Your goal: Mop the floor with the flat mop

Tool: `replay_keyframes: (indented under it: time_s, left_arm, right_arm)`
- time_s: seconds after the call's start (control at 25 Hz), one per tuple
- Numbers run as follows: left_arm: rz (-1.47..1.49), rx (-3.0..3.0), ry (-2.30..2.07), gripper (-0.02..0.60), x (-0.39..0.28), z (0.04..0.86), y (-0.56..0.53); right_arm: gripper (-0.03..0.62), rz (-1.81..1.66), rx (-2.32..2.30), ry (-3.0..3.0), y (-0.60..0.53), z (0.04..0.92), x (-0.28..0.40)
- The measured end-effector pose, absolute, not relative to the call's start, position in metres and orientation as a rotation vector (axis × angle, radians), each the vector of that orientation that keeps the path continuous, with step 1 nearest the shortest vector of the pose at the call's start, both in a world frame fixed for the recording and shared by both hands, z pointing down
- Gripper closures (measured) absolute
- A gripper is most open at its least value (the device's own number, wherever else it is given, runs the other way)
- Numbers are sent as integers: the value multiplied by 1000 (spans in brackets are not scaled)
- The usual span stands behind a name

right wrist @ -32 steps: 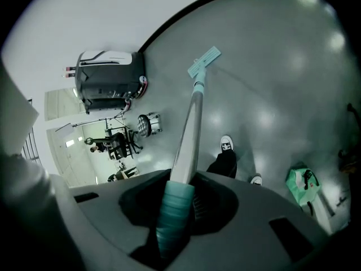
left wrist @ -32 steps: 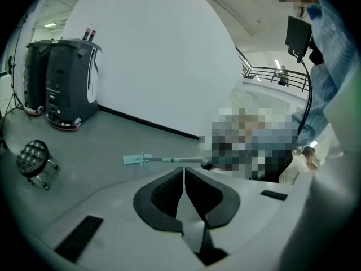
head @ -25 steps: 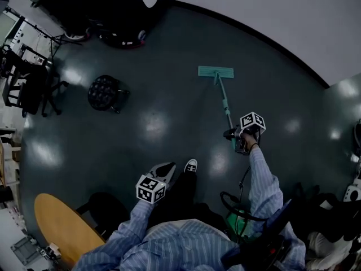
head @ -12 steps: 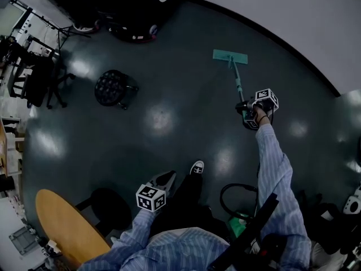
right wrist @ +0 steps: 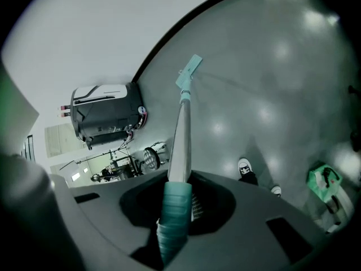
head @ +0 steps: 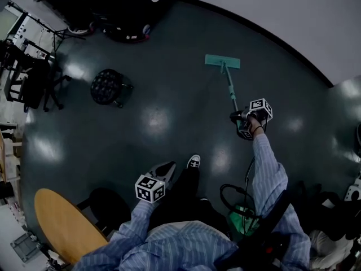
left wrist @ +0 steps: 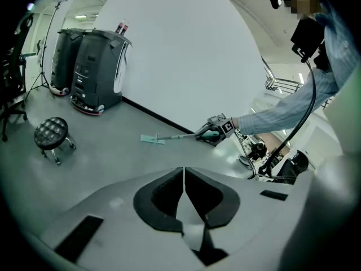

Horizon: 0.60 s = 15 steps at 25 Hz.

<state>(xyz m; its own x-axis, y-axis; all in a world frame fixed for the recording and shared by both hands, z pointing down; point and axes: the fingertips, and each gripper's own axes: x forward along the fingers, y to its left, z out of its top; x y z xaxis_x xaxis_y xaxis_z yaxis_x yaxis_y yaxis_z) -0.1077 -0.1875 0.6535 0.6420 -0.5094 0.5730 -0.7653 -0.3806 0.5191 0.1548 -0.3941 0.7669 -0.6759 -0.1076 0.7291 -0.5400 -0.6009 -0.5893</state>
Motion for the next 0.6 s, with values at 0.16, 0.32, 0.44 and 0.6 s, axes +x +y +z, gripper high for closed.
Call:
replay_keyframes:
  time_s: [0.16,0.32,0.44,0.6]
  left_arm:
    - [393,2123,-981,568,-90,631,-174]
    - [398,2173,-960,568,-78,621,-131]
    - [412,2201,-953,568,-74,616,-103]
    - [413,2232,-943,568,-66,611,-58]
  right_arm:
    - [520,2337,1084,-1225,-321,755,166]
    - [520,2316,1058,-1234,-230,747,170]
    - [520,2308,1038,-1233,-171,745,171]
    - [520,2297,1017,-1227,-84,740,176]
